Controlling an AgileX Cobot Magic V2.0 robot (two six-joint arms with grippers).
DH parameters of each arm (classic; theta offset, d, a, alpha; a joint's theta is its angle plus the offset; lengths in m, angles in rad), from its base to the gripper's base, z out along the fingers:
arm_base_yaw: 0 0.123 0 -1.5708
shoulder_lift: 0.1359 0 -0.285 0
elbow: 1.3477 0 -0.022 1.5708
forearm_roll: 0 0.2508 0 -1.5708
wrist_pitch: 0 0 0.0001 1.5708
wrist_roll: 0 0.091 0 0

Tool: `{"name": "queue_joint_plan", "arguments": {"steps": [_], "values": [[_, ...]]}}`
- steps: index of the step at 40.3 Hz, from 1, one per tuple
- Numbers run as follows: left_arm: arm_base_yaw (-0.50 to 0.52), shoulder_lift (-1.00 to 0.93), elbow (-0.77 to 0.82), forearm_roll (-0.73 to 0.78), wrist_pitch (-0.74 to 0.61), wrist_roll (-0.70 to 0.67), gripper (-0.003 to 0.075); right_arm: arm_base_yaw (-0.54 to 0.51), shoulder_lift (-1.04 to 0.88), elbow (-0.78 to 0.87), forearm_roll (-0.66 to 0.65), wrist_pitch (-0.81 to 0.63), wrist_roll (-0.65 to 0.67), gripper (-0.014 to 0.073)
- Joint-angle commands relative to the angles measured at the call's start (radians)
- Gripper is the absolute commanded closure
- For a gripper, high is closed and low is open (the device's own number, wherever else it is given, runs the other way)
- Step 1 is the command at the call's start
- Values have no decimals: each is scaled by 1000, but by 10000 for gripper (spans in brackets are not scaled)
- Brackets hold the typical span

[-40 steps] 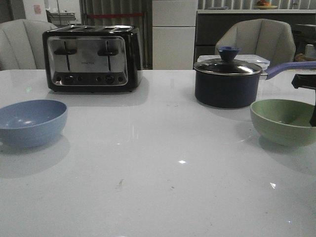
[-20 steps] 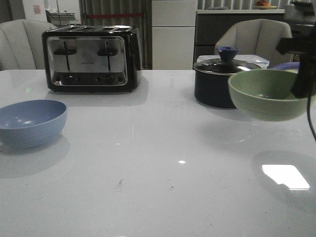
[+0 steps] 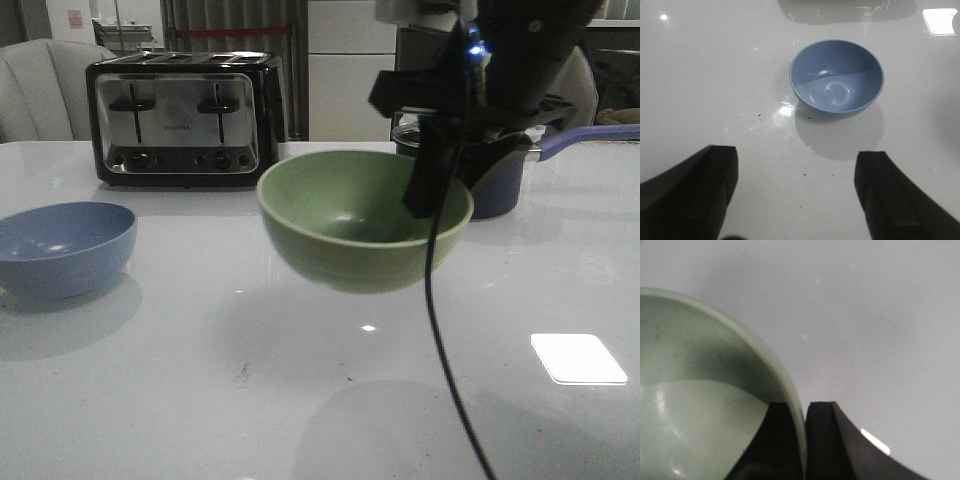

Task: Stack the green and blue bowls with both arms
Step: 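Carry the green bowl toward the table center and set it down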

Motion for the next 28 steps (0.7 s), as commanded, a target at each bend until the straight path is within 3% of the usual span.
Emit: {"name": "queue_joint_plan", "arguments": {"steps": [1,17,20,28], "values": [[-7,3,-35,-7,-73,-1,172,37,-11,-18,20,-67,-12,537],[-7,3,-35,-7,-73,-1,172,46,118,-19,-6,-101,-12,522],[-7,3,-35,-7,-73,-1,172,46,118,-19,-7,-102,-12,447],[-7,3,-35,-7,-73,-1,172,46,118,-24,-16,-103,-12,96]]}}
